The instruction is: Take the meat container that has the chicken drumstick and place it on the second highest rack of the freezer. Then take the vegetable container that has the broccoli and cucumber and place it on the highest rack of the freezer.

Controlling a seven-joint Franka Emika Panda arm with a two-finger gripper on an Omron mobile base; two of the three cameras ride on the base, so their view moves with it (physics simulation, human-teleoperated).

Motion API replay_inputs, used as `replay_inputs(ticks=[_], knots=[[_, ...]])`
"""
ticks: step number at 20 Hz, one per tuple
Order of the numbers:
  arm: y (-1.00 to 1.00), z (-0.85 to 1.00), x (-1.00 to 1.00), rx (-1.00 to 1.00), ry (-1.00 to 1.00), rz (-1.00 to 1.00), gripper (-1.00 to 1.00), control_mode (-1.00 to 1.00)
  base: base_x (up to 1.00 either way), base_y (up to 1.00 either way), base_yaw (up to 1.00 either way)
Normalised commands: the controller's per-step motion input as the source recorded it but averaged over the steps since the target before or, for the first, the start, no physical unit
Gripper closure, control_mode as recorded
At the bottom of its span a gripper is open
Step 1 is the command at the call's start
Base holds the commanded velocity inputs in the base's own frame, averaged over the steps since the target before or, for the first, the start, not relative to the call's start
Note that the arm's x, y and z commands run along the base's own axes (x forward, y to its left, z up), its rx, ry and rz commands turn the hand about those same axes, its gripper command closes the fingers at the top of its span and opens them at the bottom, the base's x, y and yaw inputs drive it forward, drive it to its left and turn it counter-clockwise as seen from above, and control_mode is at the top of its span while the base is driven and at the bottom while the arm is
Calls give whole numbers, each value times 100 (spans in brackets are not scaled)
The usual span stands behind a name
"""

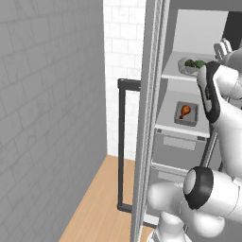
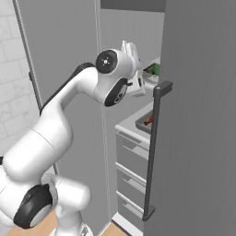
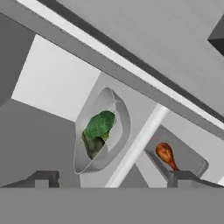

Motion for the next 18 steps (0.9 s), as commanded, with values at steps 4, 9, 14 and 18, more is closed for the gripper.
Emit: replay_inputs(ticks=[4,9,14,18], knots=[[24,25,-100,0,0,0,-100,-100,0,0,0],[22,3,-100,0,0,0,-100,-100,0,0,0],[33,-12,-97,0,0,0,-100,-100,0,0,0],[36,-12,-92,0,0,0,-100,-100,0,0,0]])
